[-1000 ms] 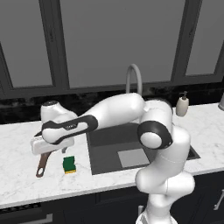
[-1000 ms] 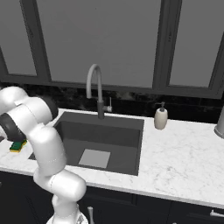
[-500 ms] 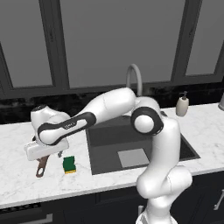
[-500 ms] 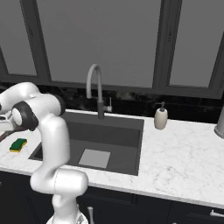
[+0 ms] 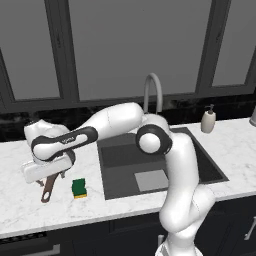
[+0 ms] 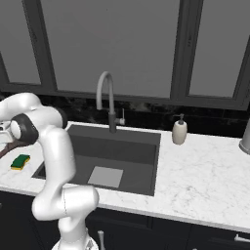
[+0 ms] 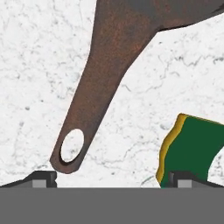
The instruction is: Pick the pan and sponge and place them into the sink. Then turn on the water.
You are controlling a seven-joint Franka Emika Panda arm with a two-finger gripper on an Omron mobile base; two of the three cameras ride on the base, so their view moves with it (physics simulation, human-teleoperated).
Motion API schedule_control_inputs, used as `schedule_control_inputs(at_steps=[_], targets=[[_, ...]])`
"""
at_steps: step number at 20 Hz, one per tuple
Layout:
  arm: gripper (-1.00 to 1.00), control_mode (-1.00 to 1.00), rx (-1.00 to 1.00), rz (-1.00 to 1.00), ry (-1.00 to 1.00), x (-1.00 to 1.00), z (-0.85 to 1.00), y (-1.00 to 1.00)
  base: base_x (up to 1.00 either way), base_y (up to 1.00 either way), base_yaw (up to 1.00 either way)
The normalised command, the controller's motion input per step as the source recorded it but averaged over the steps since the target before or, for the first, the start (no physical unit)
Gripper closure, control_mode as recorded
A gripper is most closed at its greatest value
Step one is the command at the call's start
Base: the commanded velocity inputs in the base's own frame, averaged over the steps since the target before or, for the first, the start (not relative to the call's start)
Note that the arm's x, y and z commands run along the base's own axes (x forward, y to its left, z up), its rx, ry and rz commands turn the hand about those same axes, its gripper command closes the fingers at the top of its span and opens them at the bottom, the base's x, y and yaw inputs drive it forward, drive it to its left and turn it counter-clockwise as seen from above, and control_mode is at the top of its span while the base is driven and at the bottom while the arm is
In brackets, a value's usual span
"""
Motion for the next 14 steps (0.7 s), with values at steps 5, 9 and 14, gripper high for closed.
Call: schedule_control_inputs(at_steps=[5, 9, 14], targets=[[-1.0, -1.0, 0.0, 0.0, 0.0, 0.09, -0.23, 0.0, 0.0, 0.0, 0.0], [-1.0, -1.0, 0.05, 0.0, 0.0, 0.0, -0.23, -0.05, 0.0, 0.0, 0.0], [-1.0, -1.0, 0.14, 0.0, -0.01, 0.0, -0.2, -0.07, 0.0, 0.0, 0.0]])
